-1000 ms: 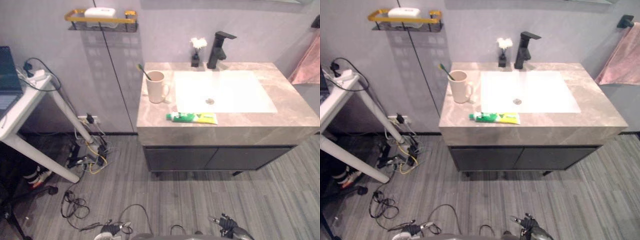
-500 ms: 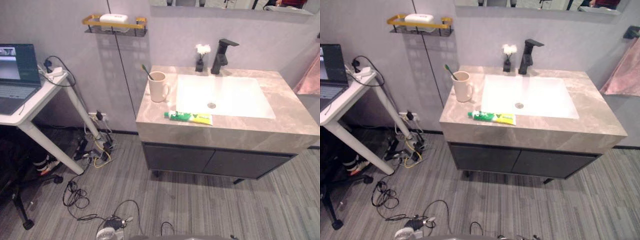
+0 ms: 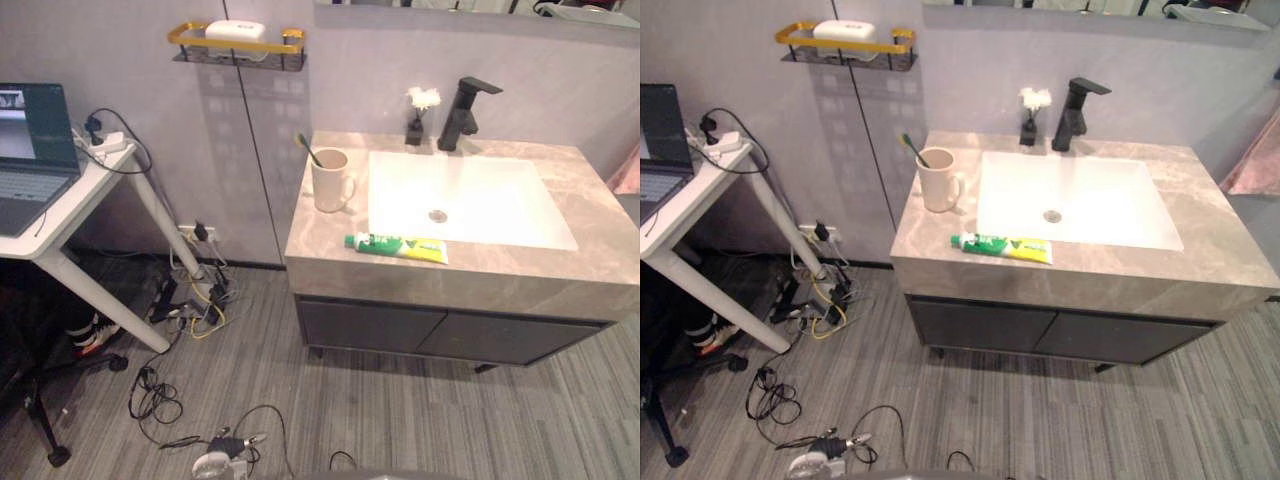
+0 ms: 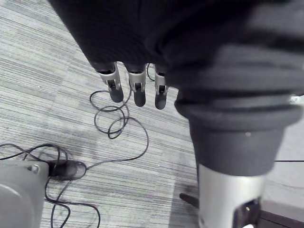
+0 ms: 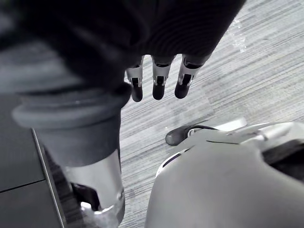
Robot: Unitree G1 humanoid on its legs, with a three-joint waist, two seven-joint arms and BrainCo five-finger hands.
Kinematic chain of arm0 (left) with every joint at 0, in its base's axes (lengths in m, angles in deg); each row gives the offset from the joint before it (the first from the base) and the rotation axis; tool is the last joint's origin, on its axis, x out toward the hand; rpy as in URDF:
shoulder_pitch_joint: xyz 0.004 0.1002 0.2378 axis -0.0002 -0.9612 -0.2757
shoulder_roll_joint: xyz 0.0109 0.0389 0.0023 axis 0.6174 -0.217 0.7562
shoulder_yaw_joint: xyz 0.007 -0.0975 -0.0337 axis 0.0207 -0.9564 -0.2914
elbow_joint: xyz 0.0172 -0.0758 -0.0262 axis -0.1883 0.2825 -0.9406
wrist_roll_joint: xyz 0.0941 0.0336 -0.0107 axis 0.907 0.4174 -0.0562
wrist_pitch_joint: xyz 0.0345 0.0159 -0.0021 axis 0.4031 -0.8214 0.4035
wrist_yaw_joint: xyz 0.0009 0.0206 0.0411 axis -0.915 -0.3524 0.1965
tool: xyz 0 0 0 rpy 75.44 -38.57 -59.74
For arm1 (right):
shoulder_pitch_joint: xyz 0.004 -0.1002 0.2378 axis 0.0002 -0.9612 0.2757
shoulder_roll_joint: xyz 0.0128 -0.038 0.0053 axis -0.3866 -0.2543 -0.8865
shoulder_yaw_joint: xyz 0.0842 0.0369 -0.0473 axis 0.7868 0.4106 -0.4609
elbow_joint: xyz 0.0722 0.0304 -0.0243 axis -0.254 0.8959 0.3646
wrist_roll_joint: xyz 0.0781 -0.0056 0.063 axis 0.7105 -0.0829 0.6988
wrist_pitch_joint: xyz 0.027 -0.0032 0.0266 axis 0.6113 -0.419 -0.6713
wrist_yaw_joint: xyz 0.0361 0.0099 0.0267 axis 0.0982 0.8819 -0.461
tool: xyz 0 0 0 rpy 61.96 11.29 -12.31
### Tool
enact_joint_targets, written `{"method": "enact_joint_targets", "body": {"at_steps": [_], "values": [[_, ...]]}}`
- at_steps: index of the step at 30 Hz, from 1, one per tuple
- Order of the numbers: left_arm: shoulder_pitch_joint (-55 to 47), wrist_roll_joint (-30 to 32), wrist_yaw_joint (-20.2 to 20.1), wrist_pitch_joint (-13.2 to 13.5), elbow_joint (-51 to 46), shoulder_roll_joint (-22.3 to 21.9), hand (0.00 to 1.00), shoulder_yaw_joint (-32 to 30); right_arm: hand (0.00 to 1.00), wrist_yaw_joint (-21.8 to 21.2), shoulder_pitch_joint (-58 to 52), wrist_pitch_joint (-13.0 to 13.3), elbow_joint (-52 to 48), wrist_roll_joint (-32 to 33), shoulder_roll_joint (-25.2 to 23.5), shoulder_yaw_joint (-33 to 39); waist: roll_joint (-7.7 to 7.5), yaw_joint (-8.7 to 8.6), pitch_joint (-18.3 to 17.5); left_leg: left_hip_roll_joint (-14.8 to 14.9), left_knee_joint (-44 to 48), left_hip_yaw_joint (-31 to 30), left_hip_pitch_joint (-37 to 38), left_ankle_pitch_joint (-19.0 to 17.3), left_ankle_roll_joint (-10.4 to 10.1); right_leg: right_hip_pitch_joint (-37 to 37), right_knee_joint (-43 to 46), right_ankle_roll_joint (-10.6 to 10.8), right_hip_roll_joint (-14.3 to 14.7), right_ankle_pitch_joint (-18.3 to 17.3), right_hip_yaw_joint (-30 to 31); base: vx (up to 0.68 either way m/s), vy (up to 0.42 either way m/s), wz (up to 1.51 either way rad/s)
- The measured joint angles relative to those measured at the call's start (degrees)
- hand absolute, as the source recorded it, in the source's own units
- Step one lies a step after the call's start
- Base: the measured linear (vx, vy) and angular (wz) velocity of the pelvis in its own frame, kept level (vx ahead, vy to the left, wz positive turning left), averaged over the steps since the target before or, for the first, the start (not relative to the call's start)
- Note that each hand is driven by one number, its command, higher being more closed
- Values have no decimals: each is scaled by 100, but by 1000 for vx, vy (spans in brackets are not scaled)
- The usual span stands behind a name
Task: Organize washtable
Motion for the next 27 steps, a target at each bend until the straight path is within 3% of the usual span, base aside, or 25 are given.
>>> {"method": "enact_joint_targets", "body": {"at_steps": [6, 12, 19, 27], "values": [[-199, -252, 147, 99, -1044, -287, 0, -687, 0, 8, 23, 66, -13, -14, -4, 7, 2, 23, -3, -103, -168, -43, -122, 173, 164, -151, -64, 41, -63, -39, -88, -67, -9, 2], [-735, -470, 404, 106, -3380, -681, 0, -784, 0, 13, -122, 128, -303, -67, -100, -116, -17, 40, -3, -92, -619, -141, 138, 470, 175, -36, -52, 13, -28, -102, -174, -76, -44, 8], [-799, -160, 718, 114, -5912, -603, 0, -23, 0, 0, -291, 130, -653, -208, -87, -830, -52, 69, -6, -97, -631, -102, 221, 484, 189, 117, -44, 48, -37, -210, -274, -66, -16, 4], [-220, 347, 870, 111, -6788, -306, 0, 939, 0, -69, -240, 133, -667, -204, -61, -1213, -142, 15, -68, -96, -625, -159, 183, 523, 156, 114, -137, 48, -11, -146, -309, 41, -12, 4]]}}
